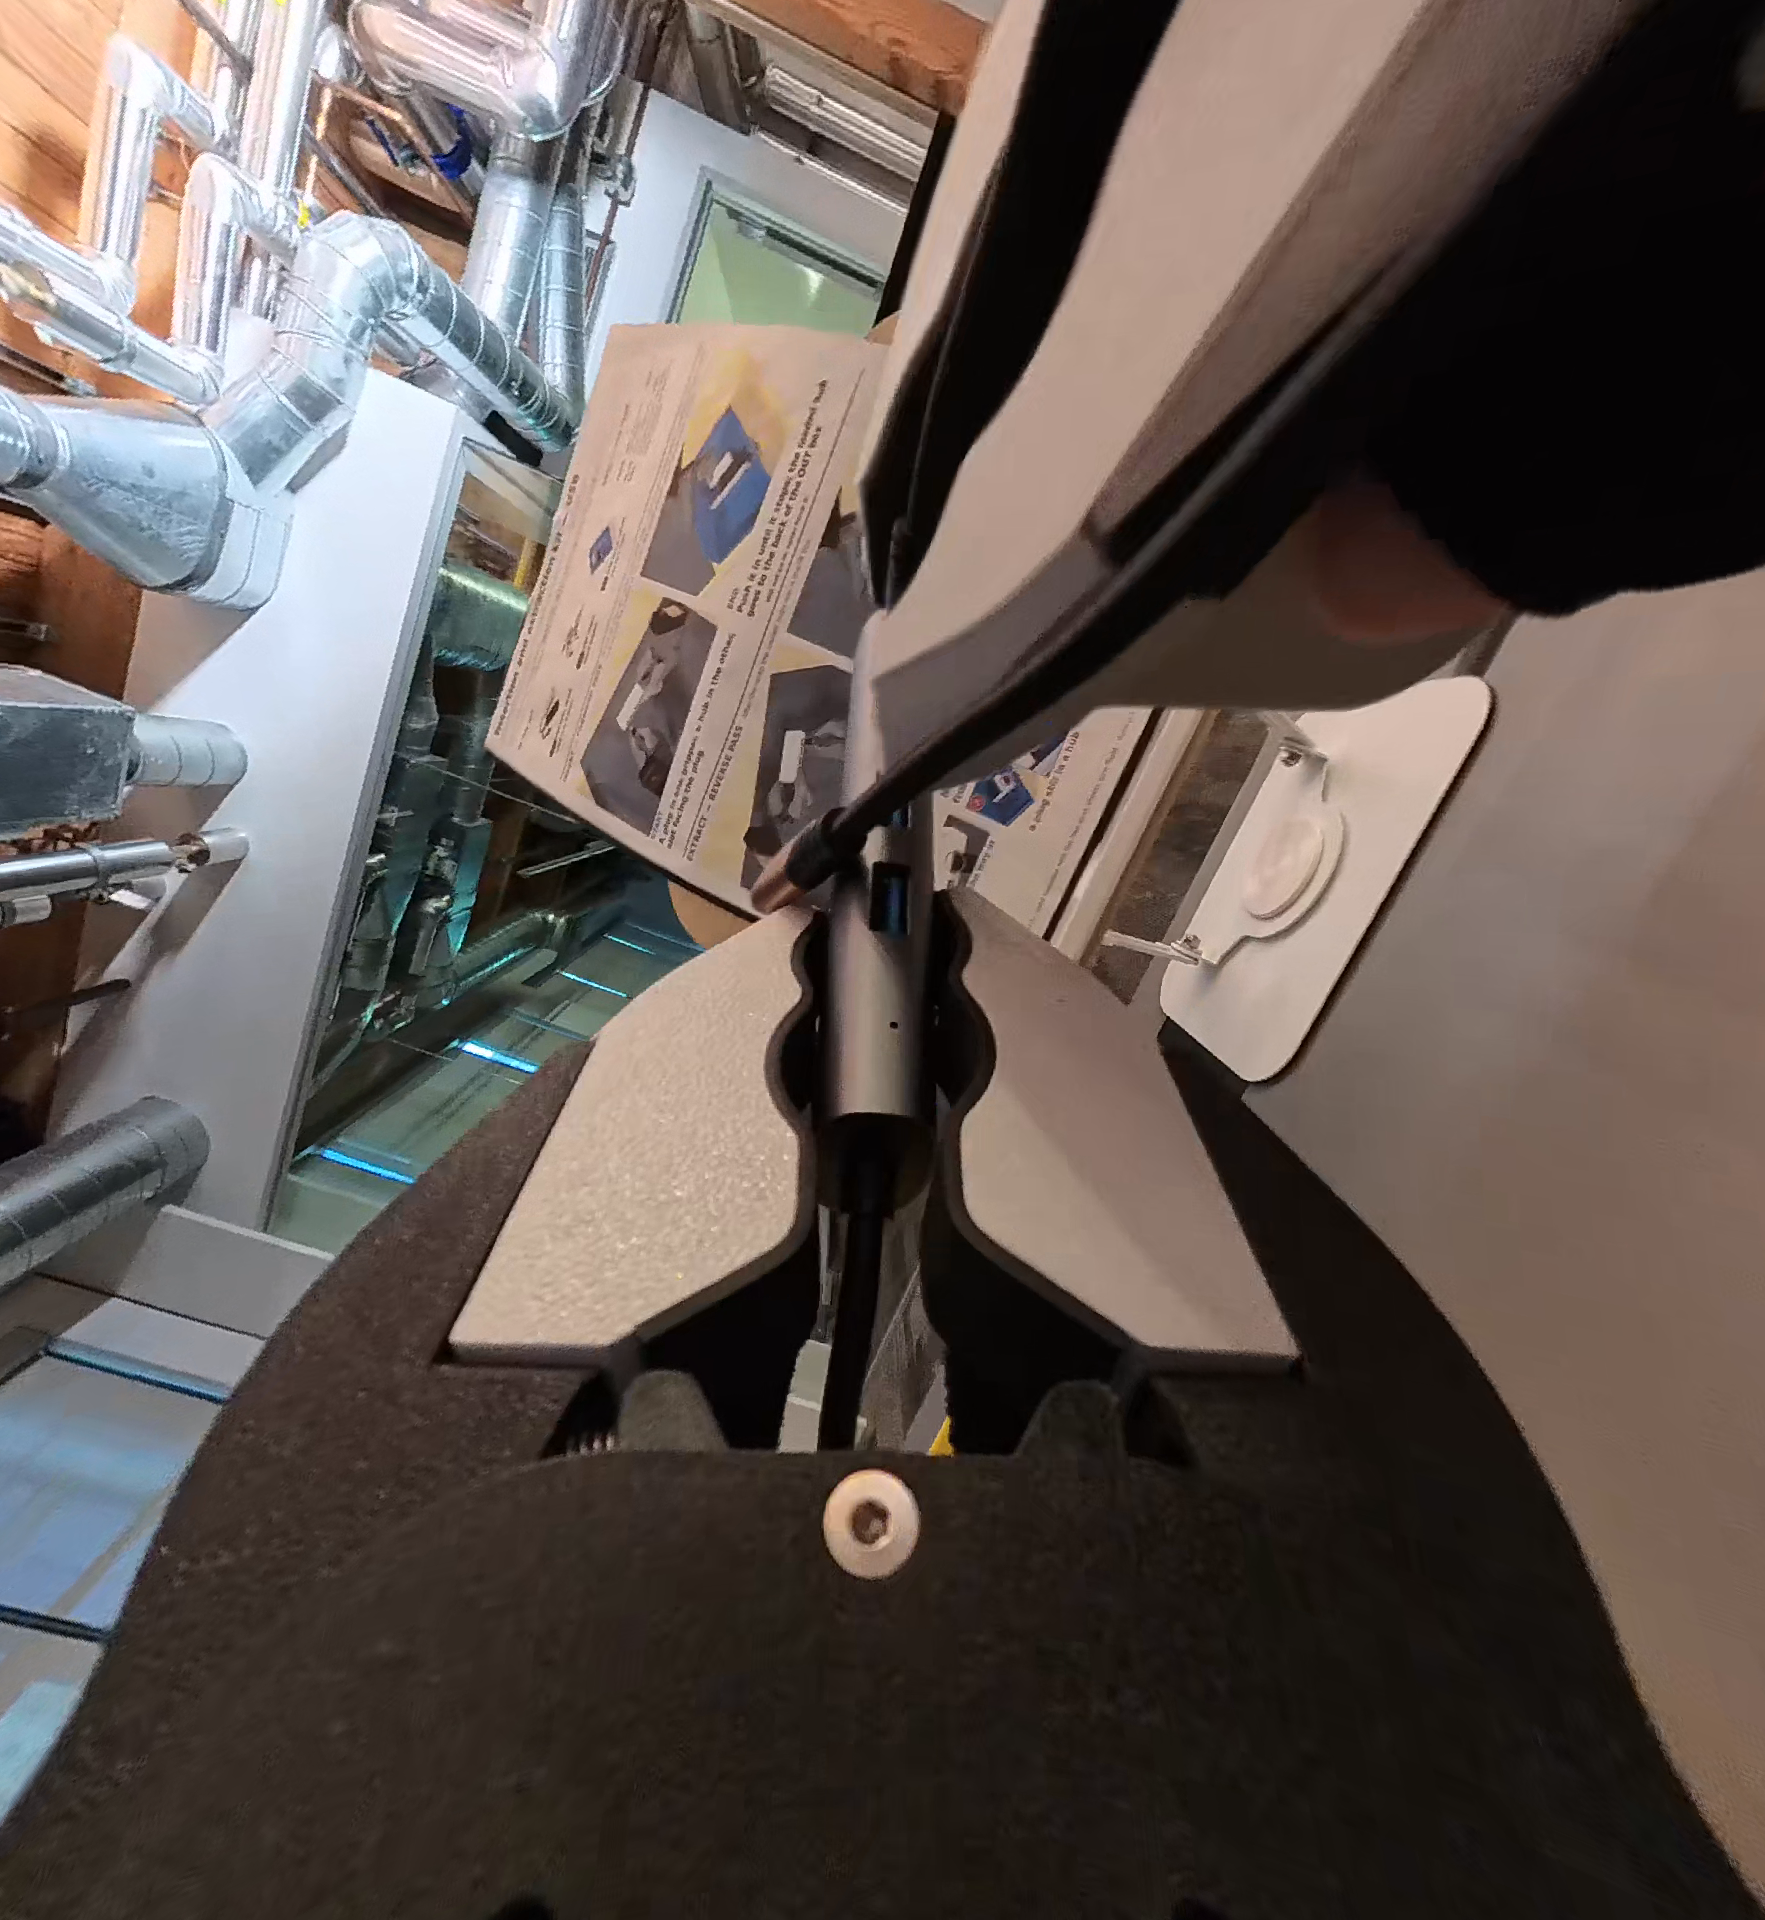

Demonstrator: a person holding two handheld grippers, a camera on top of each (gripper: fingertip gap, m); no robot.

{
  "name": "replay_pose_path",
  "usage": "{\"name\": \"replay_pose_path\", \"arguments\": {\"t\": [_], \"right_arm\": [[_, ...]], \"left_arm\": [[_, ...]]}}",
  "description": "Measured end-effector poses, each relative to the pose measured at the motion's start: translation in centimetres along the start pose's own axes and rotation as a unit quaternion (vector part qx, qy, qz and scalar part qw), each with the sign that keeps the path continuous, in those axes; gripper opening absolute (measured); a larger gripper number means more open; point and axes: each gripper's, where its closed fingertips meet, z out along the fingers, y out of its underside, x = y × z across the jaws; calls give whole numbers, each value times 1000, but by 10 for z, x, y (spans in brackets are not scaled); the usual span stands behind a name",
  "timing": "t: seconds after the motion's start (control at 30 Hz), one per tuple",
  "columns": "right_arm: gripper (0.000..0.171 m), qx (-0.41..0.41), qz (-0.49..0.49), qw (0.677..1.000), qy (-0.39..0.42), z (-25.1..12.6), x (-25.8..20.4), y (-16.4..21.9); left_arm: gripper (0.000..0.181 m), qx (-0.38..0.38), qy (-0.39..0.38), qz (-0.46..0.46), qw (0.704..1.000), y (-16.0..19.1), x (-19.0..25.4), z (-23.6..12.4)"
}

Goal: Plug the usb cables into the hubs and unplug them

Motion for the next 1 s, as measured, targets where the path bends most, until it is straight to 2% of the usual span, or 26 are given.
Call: {"name": "replay_pose_path", "arguments": {"t": [0.27, 0.37, 0.73, 1.0], "right_arm": [[27, -37, -1, 999, -4, 2, 4, 9], [18, -41, 4, 999, -12, 1, 4, 10], [16, -49, 40, 997, -33, -1, 3, 13], [16, -33, 54, 997, -37, -2, 3, 8]], "left_arm": [[17, 2, 7, 5, 1000, -2, 7, 2], [17, 0, 6, 9, 1000, -2, 6, 1], [17, -11, 9, 5, 1000, 2, 8, 4], [17, 29, -18, 33, 999, -5, 3, 1]]}}
